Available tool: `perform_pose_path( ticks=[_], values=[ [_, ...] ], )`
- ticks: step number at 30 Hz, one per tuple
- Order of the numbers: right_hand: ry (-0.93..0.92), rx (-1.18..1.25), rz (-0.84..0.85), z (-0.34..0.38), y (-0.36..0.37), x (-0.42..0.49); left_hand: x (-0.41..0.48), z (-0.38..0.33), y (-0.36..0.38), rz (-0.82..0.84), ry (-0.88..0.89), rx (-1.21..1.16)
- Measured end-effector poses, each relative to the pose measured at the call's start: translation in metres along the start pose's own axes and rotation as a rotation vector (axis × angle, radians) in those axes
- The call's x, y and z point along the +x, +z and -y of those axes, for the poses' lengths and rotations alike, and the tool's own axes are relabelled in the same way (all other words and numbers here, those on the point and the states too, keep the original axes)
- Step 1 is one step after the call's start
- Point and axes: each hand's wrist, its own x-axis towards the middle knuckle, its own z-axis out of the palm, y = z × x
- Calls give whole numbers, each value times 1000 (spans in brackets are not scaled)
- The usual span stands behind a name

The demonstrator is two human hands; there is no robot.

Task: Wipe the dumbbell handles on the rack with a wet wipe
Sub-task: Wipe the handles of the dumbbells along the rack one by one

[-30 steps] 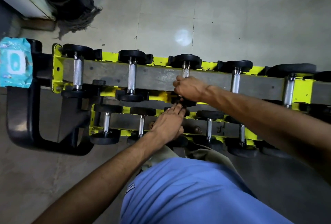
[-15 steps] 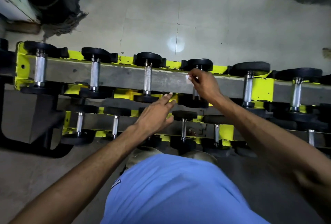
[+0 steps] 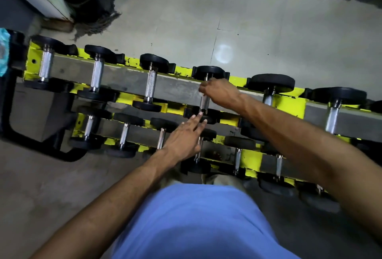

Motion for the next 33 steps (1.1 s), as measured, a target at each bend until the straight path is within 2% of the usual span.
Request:
perform_pose_path(
  ticks=[2, 3, 7, 8, 10, 12, 15, 16, 19, 21, 24, 26, 29, 33],
  values=[
    [87, 36, -30, -9, -2, 3, 0, -2, -4, 5, -1, -3],
    [69, 48, -19, -6, 0, 3, 0, -2, -5, 7, -1, -3],
    [-165, 6, 151, 14, 6, -4, -2, 0, -10, 17, 19, -7],
    [-146, -16, 118, 10, 3, -1, -2, 1, -11, 15, 21, -6],
    [7, 31, -7, -2, 0, 3, -1, 3, -9, 24, 20, 0],
    [79, 89, -43, 1, 10, -2, -2, 3, -6, 33, 16, -1],
    [-127, 86, 150, 26, 26, -9, -2, 4, -6, 19, 28, -15],
    [-140, 83, 173, 24, 25, -5, -2, 5, -8, 15, 31, -15],
    [57, 106, 8, -3, 11, 11, 1, 7, -10, 22, 34, -9],
    [118, 129, -17, -5, 9, 14, 0, 8, -9, 24, 36, -12],
    [-39, 131, 166, 19, 15, 7, -3, 10, -9, 8, 53, -34],
    [-54, 161, 135, 24, 20, 0, -4, 11, -9, -29, 68, -57],
    [120, 301, -41, 28, 33, -15, -6, 14, -6, -55, 89, -48],
    [494, 607, -188, 50, 59, -38, -5, 18, -3, -53, 105, -58]
  ],
)
